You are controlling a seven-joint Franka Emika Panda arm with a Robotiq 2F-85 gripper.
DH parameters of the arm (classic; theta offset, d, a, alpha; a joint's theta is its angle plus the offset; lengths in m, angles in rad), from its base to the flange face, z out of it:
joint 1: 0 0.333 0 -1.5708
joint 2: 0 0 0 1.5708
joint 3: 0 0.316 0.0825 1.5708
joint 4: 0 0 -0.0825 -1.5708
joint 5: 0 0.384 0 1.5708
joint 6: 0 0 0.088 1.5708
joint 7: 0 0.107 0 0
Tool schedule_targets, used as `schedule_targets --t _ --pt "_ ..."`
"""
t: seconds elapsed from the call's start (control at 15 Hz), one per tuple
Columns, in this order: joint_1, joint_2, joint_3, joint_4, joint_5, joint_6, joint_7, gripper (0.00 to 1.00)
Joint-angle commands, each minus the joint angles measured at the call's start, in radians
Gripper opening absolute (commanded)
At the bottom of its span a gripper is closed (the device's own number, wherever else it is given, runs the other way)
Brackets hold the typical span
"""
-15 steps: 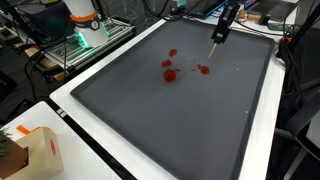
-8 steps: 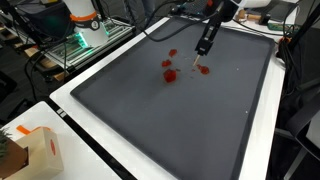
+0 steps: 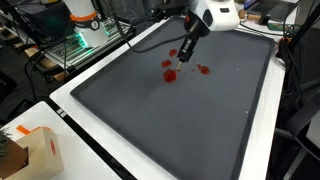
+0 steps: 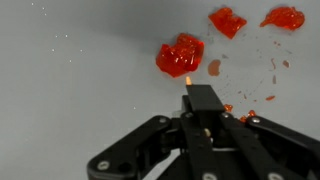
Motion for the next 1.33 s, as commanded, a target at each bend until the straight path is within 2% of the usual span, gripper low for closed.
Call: schedule_targets --t 0.0,0.67,1.27 --pt "-0.028 -0.037 0.010 -0.071 0.041 0.019 -0.045 0.03" --pt "-0.043 -0.013 0.011 -0.123 0.083 0.123 -0.082 0.03" --pt "-0.049 0.012 0.014 -0.130 0.095 0.126 -0.086 0.03"
